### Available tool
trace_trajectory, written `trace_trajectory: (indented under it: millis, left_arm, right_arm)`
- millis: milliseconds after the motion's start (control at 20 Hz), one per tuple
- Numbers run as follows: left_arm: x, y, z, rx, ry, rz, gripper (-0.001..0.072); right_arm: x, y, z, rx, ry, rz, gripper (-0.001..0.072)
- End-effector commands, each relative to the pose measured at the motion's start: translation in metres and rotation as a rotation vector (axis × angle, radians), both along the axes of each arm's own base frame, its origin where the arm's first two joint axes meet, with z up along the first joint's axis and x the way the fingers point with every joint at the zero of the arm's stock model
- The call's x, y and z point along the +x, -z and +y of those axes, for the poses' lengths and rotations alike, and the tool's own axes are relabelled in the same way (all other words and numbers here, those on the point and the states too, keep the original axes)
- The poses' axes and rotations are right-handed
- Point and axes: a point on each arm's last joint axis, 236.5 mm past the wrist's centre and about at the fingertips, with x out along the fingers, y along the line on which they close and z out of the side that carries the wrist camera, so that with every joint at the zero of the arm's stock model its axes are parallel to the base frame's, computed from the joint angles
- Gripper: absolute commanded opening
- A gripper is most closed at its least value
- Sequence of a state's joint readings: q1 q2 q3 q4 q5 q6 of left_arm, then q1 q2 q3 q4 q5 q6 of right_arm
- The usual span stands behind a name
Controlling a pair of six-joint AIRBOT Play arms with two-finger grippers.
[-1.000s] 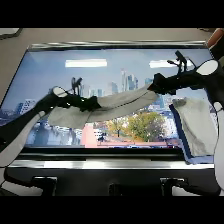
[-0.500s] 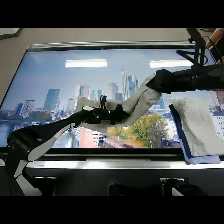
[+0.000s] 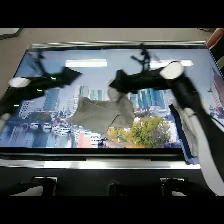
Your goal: Fold the shirts.
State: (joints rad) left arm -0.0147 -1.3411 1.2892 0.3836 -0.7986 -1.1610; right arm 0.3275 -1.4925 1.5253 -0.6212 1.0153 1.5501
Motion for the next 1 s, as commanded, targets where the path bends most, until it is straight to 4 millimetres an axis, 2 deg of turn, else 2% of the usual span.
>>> trace_trajectory:
  millis: [0, 50, 150, 200, 250, 300, 350, 450, 550, 650, 700, 750, 800, 850, 950]
  left_arm:
    - [-0.034, -0.081, 0.119, 0.155, -0.235, -0.168, 0.0036]
    - [-0.047, -0.101, 0.133, 0.166, -0.266, -0.205, 0.0036]
    - [-0.068, -0.126, 0.142, 0.192, -0.295, -0.262, 0.0037]
    - [-0.074, -0.131, 0.141, 0.213, -0.299, -0.278, 0.0036]
    - [-0.077, -0.132, 0.139, 0.227, -0.294, -0.284, 0.0037]
    - [-0.077, -0.132, 0.135, 0.227, -0.282, -0.282, 0.0037]
    - [-0.077, -0.128, 0.132, 0.228, -0.269, -0.273, 0.0037]
    - [-0.076, -0.118, 0.131, 0.236, -0.264, -0.254, 0.0037]
    - [-0.075, -0.108, 0.134, 0.253, -0.267, -0.235, 0.0037]
    - [-0.075, -0.100, 0.137, 0.277, -0.268, -0.222, 0.0037]
    - [-0.075, -0.098, 0.137, 0.282, -0.267, -0.217, 0.0038]
    - [-0.075, -0.097, 0.137, 0.281, -0.267, -0.215, 0.0038]
    - [-0.075, -0.095, 0.137, 0.279, -0.267, -0.210, 0.0038]
    - [-0.074, -0.092, 0.137, 0.278, -0.267, -0.205, 0.0038]
    - [-0.075, -0.086, 0.137, 0.276, -0.265, -0.191, 0.0038]
  right_arm:
    - [-0.008, 0.061, 0.096, 0.141, -0.046, 0.153, 0.0044]
    - [-0.014, 0.077, 0.116, 0.184, -0.052, 0.211, 0.0044]
    - [-0.021, 0.104, 0.143, 0.245, -0.047, 0.315, 0.0046]
    - [-0.021, 0.116, 0.149, 0.257, -0.033, 0.350, 0.0151]
    - [-0.019, 0.123, 0.153, 0.274, -0.013, 0.376, 0.0551]
    - [-0.013, 0.119, 0.151, 0.290, -0.005, 0.356, 0.0680]
    - [-0.005, 0.111, 0.142, 0.296, 0.002, 0.331, 0.0692]
    - [0.013, 0.095, 0.101, 0.228, -0.005, 0.236, 0.0676]
    - [0.025, 0.096, 0.028, 0.029, 0.014, 0.193, 0.0675]
    - [0.024, 0.122, -0.080, -0.298, 0.082, 0.237, 0.0657]
    - [0.012, 0.142, -0.143, -0.483, 0.123, 0.323, 0.0655]
    - [-0.002, 0.160, -0.187, -0.603, 0.153, 0.414, 0.0627]
    - [-0.014, 0.174, -0.204, -0.629, 0.152, 0.489, 0.0617]
    - [-0.020, 0.185, -0.200, -0.582, 0.148, 0.536, 0.0618]
    - [-0.015, 0.201, -0.167, -0.446, 0.132, 0.576, 0.0619]
